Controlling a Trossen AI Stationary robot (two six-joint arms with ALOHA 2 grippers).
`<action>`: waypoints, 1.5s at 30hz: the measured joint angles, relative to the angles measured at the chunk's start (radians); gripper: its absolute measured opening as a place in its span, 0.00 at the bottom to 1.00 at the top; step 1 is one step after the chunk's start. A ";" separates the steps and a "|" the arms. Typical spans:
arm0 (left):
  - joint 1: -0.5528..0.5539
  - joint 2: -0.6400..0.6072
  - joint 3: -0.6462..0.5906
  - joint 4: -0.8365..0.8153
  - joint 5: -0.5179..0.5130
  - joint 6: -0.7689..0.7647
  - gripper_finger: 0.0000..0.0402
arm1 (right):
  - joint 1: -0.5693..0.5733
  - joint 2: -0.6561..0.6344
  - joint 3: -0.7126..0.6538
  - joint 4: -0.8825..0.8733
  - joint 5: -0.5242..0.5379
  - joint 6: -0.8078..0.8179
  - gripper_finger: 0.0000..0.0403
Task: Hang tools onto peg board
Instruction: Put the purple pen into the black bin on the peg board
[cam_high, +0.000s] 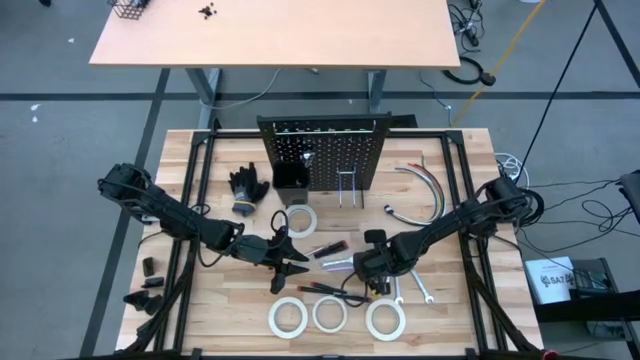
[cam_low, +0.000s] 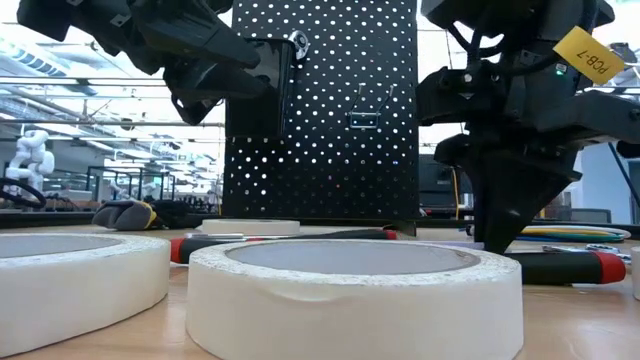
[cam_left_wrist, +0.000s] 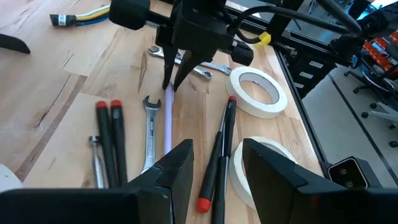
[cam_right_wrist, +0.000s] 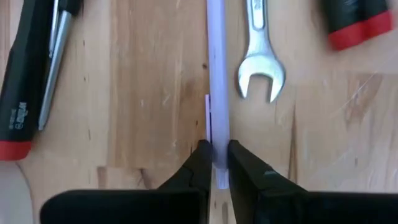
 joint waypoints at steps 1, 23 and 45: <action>0.000 0.000 0.000 0.000 0.000 0.000 0.35 | 0.002 0.000 0.010 -0.013 -0.002 0.003 0.06; 0.139 0.422 0.133 0.256 0.328 -0.009 0.35 | 0.014 0.017 0.087 -0.017 0.063 0.017 0.00; 0.076 0.527 0.324 -0.079 0.014 0.206 0.35 | 0.013 0.018 0.087 0.004 0.073 0.058 0.00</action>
